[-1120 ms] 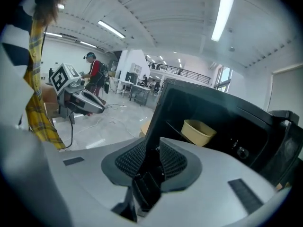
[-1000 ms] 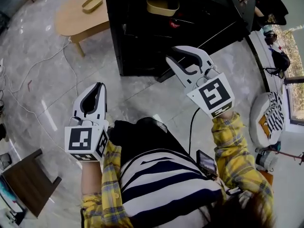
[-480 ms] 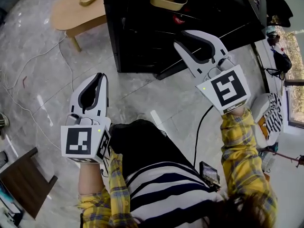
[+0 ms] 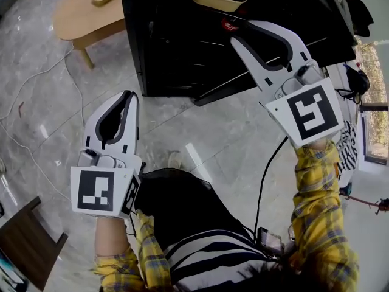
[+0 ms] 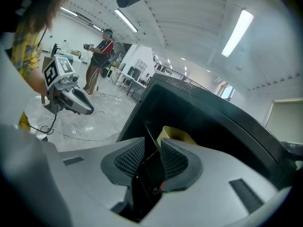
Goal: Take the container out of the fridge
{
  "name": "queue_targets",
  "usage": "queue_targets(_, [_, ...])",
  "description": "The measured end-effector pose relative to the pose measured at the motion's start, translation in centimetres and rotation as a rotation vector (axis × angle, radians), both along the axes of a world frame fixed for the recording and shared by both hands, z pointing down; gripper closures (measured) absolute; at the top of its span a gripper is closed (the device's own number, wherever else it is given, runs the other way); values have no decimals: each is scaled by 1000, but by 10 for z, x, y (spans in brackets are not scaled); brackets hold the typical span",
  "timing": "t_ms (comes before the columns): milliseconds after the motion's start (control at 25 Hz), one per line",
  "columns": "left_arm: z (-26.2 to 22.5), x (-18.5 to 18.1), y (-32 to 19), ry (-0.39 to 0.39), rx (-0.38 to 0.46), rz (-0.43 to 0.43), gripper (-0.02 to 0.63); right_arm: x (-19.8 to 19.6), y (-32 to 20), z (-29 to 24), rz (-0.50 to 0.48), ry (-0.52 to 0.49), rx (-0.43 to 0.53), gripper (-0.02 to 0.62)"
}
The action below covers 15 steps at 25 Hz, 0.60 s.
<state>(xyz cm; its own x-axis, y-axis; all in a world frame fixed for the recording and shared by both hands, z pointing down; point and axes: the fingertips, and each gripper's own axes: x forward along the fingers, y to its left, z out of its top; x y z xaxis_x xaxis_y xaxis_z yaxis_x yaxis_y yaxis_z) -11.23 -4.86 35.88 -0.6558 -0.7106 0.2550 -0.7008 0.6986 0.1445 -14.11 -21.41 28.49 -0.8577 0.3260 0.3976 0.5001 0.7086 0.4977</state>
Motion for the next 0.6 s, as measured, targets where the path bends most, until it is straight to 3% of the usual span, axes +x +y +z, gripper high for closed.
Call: queue_targets(600, [22, -18, -34, -22, 40, 67, 571, -36, -12, 5, 14, -47, 192, 483])
